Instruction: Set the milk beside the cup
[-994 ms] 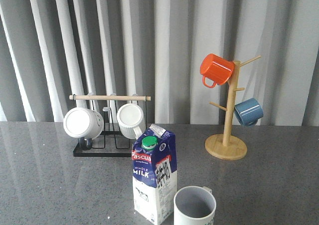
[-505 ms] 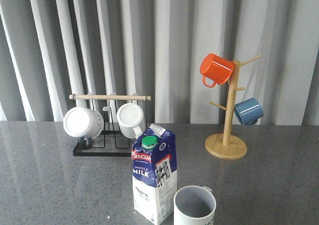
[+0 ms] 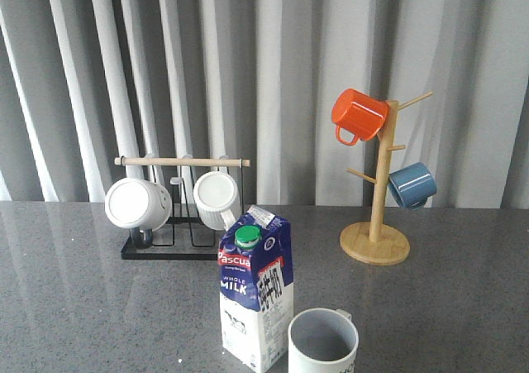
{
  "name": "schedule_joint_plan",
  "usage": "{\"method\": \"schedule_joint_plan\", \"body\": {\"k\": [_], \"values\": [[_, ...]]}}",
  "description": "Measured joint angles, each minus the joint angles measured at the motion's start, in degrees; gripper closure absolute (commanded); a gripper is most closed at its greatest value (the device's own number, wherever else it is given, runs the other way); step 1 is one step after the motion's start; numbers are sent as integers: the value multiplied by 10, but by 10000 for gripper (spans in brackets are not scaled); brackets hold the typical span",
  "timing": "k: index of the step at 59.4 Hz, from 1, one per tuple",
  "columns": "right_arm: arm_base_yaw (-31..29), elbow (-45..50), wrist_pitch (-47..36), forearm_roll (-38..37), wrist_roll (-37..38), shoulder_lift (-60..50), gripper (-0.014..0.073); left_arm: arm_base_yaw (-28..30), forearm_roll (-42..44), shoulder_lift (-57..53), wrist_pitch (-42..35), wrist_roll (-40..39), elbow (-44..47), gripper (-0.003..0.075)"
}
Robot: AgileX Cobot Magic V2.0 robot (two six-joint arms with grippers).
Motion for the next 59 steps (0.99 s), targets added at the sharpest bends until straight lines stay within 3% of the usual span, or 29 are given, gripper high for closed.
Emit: {"method": "schedule_joint_plan", "body": {"k": [47, 54, 59], "values": [[0, 0, 0, 0, 0, 0, 601, 0, 2, 0, 0, 0, 0, 727], [-32, 2, -6, 2, -1, 0, 601, 0, 2, 0, 0, 0, 0, 727], [-85, 23, -55, 8, -2, -5, 601, 0, 2, 0, 0, 0, 0, 727]]}}
